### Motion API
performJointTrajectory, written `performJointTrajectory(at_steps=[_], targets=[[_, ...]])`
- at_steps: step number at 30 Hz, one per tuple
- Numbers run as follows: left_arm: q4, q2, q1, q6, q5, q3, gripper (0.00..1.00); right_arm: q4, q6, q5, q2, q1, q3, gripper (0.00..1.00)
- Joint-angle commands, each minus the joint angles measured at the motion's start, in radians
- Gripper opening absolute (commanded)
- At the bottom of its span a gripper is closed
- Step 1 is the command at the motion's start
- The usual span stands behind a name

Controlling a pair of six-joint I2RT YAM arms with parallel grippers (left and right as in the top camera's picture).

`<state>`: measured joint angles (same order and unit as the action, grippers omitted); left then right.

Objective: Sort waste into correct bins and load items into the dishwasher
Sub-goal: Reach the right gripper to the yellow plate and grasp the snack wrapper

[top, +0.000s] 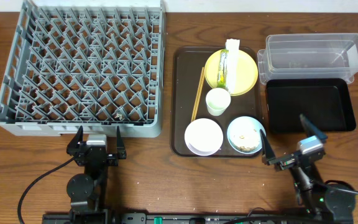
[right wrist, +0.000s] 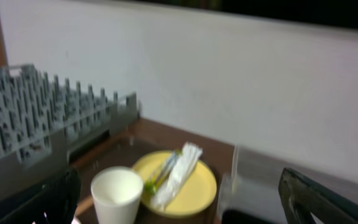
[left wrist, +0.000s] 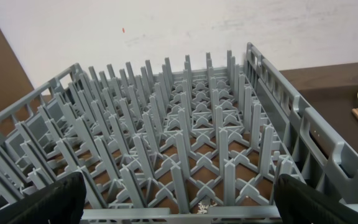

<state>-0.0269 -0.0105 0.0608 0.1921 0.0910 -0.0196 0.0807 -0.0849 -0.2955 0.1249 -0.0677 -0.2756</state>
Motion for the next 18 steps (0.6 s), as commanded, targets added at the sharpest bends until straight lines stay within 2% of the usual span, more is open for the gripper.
performJointTrajectory(at_steps=[1,10,18], targets=[[-0.035,0.006,-0.004,0.013,0.010,0.016,0.98,0.026,-0.015,-0.027,0.111,-0.008,-0.131,0.99],[-0.035,0.006,-0.004,0.013,0.010,0.016,0.98,0.138,-0.018,-0.158,0.515,-0.008,-0.518,0.99],[-0.035,0.006,-0.004,0.013,0.010,0.016,0.98,0.407,-0.023,-0.195,0.974,-0.019,-0.984,0.99]])
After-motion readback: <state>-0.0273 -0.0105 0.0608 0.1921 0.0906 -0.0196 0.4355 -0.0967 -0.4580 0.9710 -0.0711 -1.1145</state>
